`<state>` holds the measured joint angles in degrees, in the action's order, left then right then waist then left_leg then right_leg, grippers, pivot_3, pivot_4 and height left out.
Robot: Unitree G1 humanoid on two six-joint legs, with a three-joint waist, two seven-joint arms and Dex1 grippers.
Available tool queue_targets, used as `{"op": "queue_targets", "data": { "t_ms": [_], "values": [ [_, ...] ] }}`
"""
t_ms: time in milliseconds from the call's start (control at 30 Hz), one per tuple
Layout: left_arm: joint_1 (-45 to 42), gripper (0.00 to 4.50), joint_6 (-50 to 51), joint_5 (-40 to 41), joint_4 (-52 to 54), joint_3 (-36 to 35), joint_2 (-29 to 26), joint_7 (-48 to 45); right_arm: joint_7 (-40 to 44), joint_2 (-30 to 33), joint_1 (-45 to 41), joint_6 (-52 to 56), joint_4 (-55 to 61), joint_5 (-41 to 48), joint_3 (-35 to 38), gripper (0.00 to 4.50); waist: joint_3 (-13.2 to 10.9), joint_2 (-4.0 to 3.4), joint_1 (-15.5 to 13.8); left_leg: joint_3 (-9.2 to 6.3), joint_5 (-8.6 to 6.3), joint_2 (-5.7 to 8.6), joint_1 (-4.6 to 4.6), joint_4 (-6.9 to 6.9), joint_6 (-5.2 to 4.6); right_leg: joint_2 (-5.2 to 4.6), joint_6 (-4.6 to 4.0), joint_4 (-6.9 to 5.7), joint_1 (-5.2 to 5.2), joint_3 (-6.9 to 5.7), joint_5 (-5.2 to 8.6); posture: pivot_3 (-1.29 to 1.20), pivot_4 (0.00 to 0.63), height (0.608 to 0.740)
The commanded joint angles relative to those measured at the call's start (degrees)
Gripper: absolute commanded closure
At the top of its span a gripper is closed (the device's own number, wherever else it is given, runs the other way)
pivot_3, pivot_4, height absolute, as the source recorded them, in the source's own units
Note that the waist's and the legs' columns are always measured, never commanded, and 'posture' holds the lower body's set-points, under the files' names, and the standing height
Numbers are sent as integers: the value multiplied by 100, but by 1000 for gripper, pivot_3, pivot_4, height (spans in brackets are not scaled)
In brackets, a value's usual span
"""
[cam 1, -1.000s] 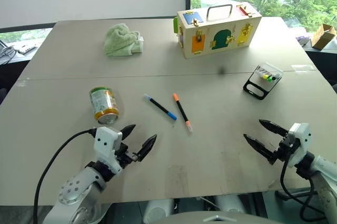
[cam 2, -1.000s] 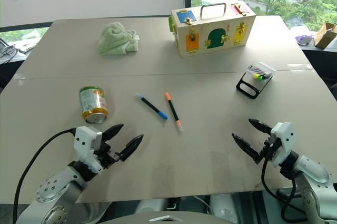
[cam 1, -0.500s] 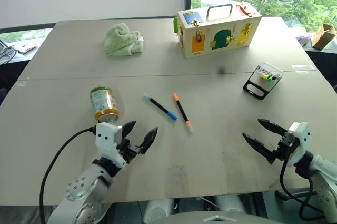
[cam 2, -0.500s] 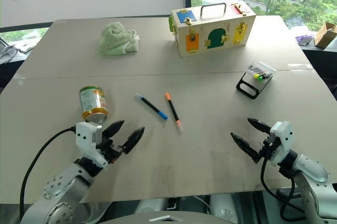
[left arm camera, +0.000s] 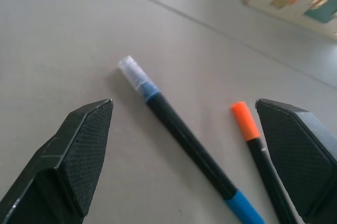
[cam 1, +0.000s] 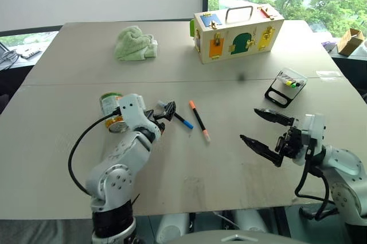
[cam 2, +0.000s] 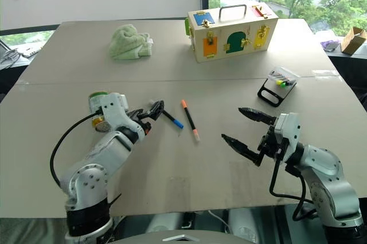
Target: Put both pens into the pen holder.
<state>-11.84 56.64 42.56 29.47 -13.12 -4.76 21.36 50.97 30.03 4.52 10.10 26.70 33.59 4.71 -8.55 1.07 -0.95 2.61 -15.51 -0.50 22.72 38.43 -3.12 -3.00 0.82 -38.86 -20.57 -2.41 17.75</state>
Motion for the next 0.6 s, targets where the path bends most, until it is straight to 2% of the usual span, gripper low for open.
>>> {"op": "queue_targets", "data": {
  "t_ms": [33,200,333,500,600],
  "values": [
    [-160,26,477,-327,-59,108,276,605,-28,-13,-21,-72,140,56,65,0,0,0,2,1,0,0,0,0,0,0,0,1,0,2,0,0,150,740],
    [-457,26,535,-937,-527,324,352,706,-57,-48,-8,-111,116,41,54,0,2,-3,6,1,4,0,-3,-2,7,2,0,-1,-1,2,0,0,150,740],
    [-775,26,1153,-1476,-969,132,530,1211,-106,-76,21,-126,126,33,76,0,6,-10,-2,-2,9,0,-12,-2,14,2,0,-10,4,1,0,0,150,740],
    [-773,26,1602,-2052,-1281,-158,688,1488,-146,-128,26,-148,82,16,75,0,16,-26,55,7,7,0,-98,-22,16,5,-1,-5,75,14,2,0,150,740],
    [-756,925,1865,-2409,-1431,-377,776,1643,-168,-183,26,-179,60,-38,-5,0,32,-51,149,7,6,-2,-109,-28,18,8,-1,-4,84,16,2,0,150,740]
  ]
}}
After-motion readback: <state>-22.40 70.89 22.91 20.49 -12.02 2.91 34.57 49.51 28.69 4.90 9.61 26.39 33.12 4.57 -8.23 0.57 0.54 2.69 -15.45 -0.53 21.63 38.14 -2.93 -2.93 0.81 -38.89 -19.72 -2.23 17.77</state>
